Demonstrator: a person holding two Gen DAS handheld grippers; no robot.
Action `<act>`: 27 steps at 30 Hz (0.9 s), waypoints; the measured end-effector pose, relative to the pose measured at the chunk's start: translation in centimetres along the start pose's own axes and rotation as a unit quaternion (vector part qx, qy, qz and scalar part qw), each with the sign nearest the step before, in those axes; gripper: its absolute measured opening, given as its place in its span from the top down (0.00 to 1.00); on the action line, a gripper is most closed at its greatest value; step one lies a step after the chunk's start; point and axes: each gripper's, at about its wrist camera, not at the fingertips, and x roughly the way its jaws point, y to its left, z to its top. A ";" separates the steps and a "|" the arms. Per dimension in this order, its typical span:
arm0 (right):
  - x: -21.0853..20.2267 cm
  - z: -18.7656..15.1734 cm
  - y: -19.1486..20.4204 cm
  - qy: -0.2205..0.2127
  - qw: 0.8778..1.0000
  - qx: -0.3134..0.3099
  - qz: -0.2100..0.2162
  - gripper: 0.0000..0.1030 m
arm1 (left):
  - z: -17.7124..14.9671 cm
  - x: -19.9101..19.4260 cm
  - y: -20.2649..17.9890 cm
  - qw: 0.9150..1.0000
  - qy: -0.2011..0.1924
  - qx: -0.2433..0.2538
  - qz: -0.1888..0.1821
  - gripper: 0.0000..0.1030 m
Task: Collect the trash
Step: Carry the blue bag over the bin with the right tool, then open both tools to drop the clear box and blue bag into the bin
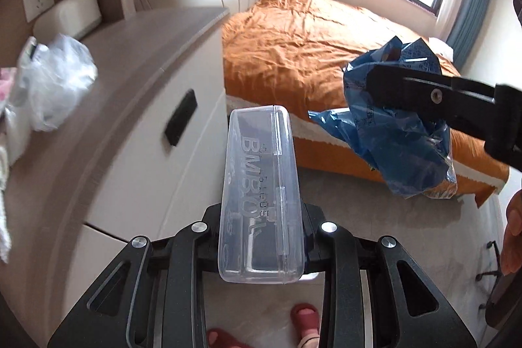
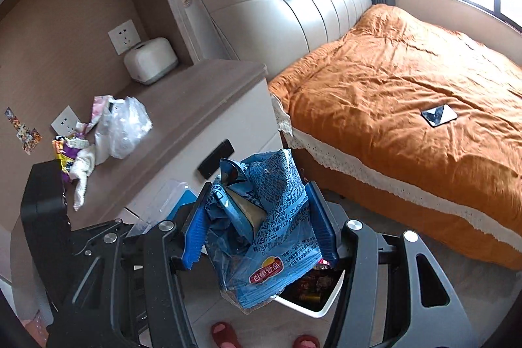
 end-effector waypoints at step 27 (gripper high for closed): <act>18.9 -16.9 -9.1 0.125 0.991 0.018 -0.045 0.04 | -13.2 22.0 0.3 0.993 0.099 -0.003 -0.069 0.05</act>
